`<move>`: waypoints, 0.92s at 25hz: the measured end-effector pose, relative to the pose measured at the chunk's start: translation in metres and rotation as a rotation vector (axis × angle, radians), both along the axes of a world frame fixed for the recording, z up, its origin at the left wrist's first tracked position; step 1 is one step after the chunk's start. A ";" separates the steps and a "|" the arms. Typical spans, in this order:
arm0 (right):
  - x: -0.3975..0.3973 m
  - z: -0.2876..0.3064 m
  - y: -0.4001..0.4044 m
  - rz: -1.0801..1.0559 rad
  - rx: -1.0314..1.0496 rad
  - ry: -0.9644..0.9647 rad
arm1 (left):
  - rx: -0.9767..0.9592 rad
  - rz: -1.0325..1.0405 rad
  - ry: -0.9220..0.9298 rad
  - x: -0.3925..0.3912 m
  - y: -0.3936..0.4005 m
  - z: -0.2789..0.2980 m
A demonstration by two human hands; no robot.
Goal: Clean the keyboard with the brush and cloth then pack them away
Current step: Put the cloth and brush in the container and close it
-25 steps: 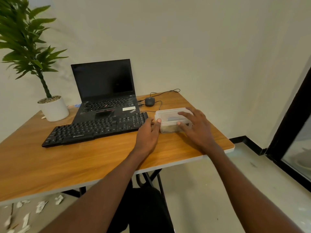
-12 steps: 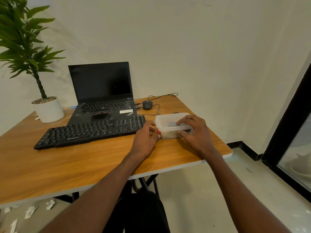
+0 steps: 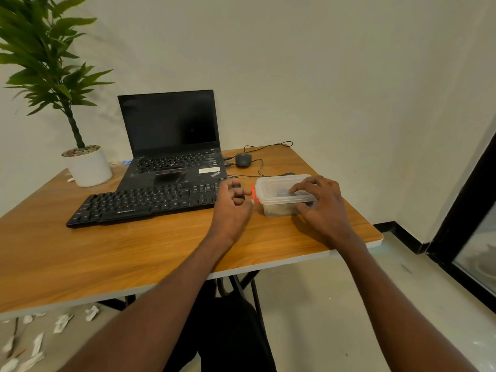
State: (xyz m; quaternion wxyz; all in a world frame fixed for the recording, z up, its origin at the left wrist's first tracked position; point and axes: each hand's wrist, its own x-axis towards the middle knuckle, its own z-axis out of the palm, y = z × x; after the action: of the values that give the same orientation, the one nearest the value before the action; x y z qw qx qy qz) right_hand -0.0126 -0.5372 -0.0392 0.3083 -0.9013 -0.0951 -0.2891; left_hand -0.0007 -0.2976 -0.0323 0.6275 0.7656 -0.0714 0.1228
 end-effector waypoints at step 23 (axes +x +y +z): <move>-0.003 0.005 -0.002 -0.591 0.440 0.094 | 0.648 -0.047 -0.299 -0.011 -0.013 -0.004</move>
State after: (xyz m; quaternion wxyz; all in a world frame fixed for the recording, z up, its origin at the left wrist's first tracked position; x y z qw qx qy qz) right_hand -0.0160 -0.5389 -0.0345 0.4019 -0.8143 0.2482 -0.3374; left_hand -0.0118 -0.3109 -0.0362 0.3373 0.8966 -0.2154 0.1897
